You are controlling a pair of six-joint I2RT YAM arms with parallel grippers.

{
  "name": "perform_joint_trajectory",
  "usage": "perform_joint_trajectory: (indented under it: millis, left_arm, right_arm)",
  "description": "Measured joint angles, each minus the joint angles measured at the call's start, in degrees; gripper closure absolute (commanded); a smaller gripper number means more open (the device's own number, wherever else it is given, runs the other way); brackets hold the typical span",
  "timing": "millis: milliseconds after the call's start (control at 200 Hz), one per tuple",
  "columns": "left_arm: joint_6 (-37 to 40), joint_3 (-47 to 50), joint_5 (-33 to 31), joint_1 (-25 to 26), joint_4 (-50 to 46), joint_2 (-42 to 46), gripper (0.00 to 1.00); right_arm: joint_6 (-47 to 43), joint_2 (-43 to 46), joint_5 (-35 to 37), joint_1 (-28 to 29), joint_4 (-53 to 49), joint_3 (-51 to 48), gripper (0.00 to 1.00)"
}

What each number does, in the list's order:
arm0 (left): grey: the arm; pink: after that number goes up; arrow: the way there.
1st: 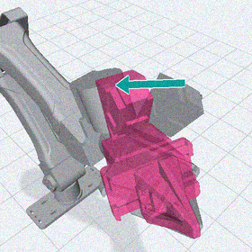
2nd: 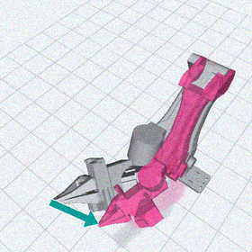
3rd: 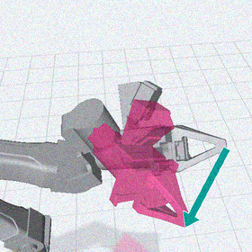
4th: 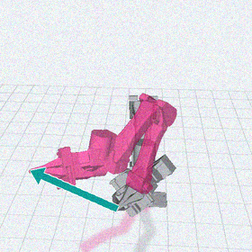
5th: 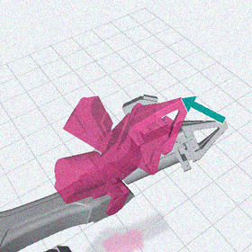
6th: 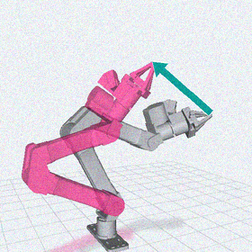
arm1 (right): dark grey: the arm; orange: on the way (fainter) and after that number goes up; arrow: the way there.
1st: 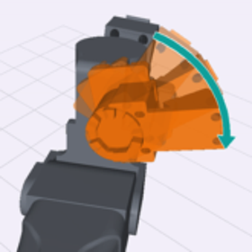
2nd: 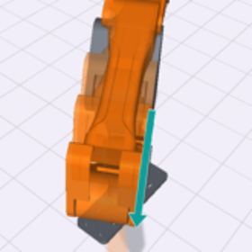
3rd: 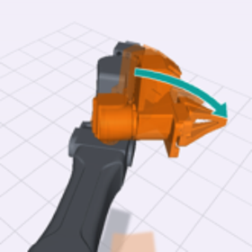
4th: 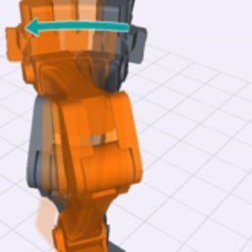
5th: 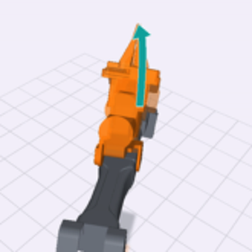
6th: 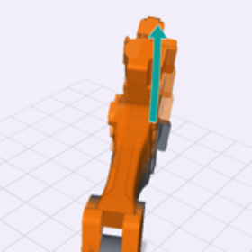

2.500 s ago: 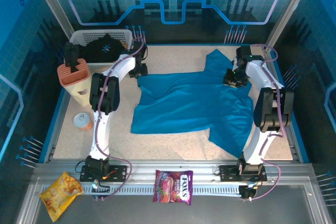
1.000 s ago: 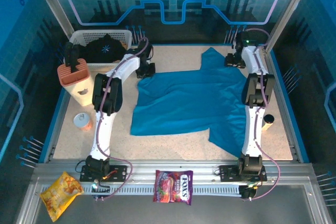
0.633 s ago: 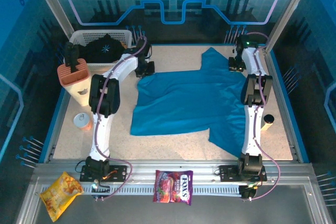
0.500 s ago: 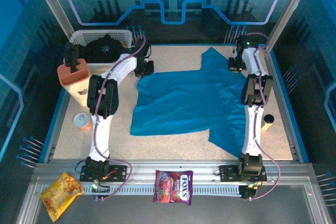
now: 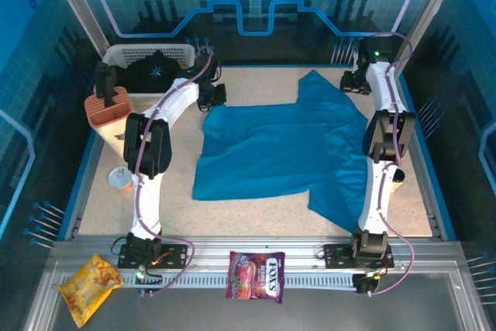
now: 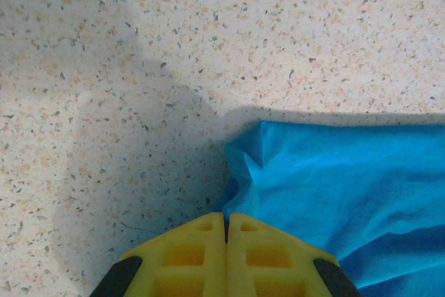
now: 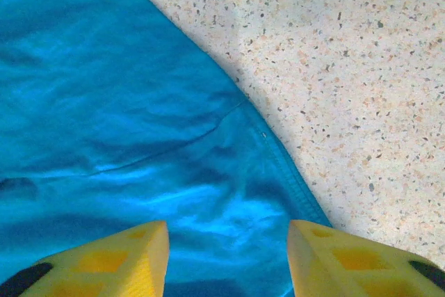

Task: Fold and stack the t-shirts

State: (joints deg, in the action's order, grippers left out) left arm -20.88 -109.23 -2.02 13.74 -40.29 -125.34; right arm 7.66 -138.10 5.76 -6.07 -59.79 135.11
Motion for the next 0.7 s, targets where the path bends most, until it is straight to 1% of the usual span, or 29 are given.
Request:
perform_joint_trajectory:
  millis: [205, 315, 340, 370, 405, 465, 525, 621, 701]
  left_arm:
    - [-0.17, 0.72, 0.22, 0.0, 0.35, 0.0, 1.0]
    - [-0.17, 0.72, 0.39, 0.0, 0.37, 0.0, 1.0]
    - [-0.17, 0.72, 0.39, 0.0, 0.37, 0.0, 1.0]
    - [-0.17, 0.72, 0.37, 0.0, 0.37, 0.0, 1.0]
    - [-0.17, 0.72, 0.39, 0.0, 0.42, 0.0, 1.0]
    - [-0.17, 0.72, 0.39, 0.0, 0.42, 0.0, 1.0]
    - [-0.2, 0.74, 0.39, 0.0, 0.46, 0.0, 1.0]
    - [-0.2, 1.75, 0.39, 0.0, 1.22, 0.39, 1.0]
    - [-0.2, 3.37, 0.39, 0.0, 1.7, 1.18, 1.0]
  right_arm:
    - [0.28, -8.33, -0.24, 0.0, -1.05, 3.26, 0.46]
    - [0.44, -12.59, -0.31, 0.0, -2.25, 6.03, 0.5]
    - [0.63, -12.68, -0.39, -0.02, -2.4, 6.88, 0.52]
    - [0.76, -12.79, -0.42, -0.02, -2.38, 7.87, 0.58]
    - [0.76, -13.03, -0.61, -0.02, -2.38, 8.92, 0.67]
    - [1.29, -13.31, -0.85, -0.02, -2.38, 9.6, 0.86]
    - [1.42, -13.7, -1.36, -0.02, -2.49, 9.62, 1.0]
    - [1.77, -13.88, -1.79, -0.02, -2.51, 8.44, 1.0]
    - [1.84, -12.24, -2.16, -0.02, -1.55, 5.66, 1.0]
